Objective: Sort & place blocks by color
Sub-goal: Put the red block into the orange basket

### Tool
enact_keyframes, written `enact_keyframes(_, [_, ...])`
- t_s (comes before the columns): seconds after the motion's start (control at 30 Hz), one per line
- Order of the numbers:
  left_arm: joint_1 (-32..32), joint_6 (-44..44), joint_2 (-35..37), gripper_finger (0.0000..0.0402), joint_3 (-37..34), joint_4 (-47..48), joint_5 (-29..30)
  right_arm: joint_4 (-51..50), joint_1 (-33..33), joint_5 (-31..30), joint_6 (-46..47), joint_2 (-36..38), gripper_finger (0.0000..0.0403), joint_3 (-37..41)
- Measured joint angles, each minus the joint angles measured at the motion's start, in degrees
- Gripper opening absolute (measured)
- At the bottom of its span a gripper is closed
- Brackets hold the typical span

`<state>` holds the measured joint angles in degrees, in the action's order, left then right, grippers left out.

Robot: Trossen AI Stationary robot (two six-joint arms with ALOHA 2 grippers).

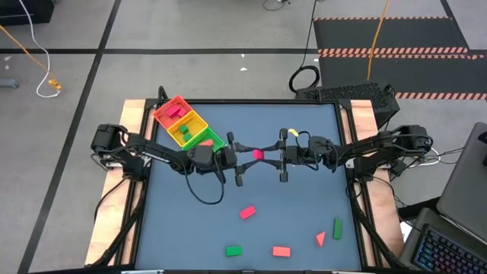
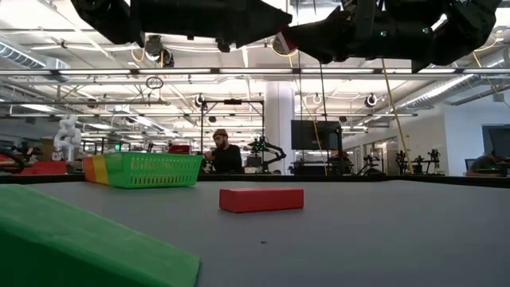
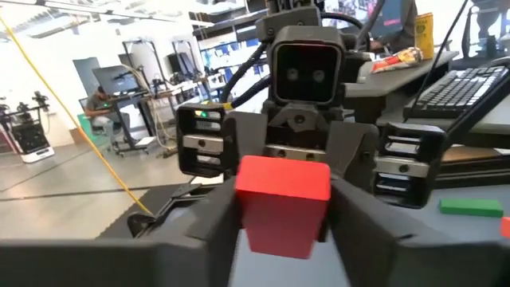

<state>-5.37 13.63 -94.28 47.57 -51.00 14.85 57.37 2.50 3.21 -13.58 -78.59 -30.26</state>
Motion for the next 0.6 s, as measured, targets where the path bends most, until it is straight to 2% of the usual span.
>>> enact_keyframes(0.07, [0.05, 0.09, 0.00, 0.0129, 0.00, 0.04, -0.27, -0.13, 0.00, 0.29, 0.11, 0.00, 0.0125, 0.00])
enact_keyframes(0.3, [0.00, 1.29, 0.00, 0.0128, 0.00, 0.22, 0.18, -0.20, 0.00, -0.23, 1.16, 0.00, 0.0162, 0.00])
enact_keyframes(0.6, [0.01, 2.75, 3.30, 0.0128, 0.00, 6.42, 4.19, -1.34, 0.17, -0.73, 2.18, 0.05, 0.0169, 0.12])
